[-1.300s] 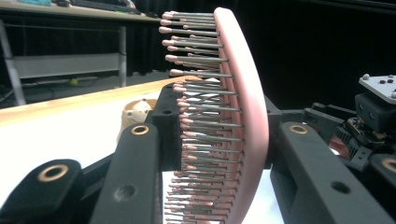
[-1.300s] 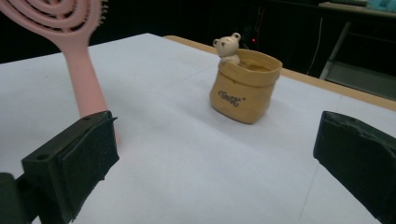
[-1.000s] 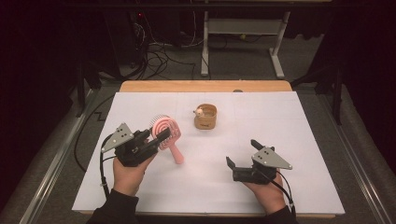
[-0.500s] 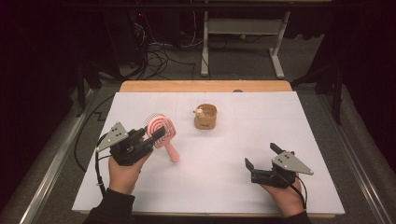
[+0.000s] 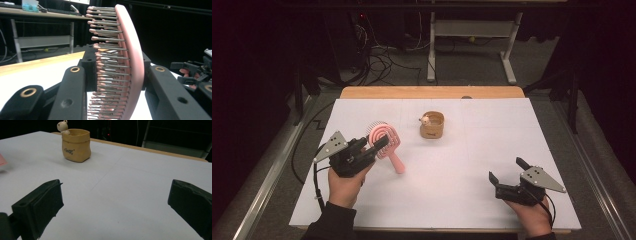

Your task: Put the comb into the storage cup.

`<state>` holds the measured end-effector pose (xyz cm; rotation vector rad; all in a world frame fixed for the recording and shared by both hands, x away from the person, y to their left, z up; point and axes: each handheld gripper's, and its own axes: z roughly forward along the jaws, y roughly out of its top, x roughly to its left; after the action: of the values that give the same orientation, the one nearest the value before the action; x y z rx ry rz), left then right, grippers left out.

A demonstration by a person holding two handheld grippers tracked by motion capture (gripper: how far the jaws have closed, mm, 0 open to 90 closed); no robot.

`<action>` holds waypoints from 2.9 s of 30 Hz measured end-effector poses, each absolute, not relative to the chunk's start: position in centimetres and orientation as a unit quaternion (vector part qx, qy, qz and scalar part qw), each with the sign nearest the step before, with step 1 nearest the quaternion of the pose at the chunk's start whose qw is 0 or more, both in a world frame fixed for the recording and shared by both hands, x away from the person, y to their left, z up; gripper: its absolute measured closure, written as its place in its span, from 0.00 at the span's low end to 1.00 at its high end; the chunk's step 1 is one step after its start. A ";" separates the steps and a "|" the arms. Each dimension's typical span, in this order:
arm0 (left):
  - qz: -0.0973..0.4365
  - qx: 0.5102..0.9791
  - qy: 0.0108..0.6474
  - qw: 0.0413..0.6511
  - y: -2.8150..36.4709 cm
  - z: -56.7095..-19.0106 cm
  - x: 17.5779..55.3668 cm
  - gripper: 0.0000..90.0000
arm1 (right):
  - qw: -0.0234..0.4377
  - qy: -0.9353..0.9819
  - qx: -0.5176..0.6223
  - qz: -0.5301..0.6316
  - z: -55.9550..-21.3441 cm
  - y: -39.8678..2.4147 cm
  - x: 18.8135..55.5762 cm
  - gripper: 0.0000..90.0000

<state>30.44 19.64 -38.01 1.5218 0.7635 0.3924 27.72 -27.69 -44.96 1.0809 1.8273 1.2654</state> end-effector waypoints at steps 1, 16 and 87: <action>0.171 0.668 0.334 0.643 19.5 -38.0 30.4 0.71 | 0.328 0.698 0.413 0.485 -45.0 -27.8 27.6 0.00; 0.167 0.658 0.325 0.659 18.1 -37.0 30.1 0.71 | 0.331 0.692 0.411 0.492 -44.7 -28.1 26.6 0.00; 0.221 0.666 0.320 0.636 7.2 -29.4 40.1 0.71 | 0.326 0.686 0.403 0.511 -44.6 -28.3 26.9 0.00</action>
<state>40.09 7.17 -29.37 1.5215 0.7303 0.5054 26.93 -28.31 -44.61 1.0547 1.7971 1.3395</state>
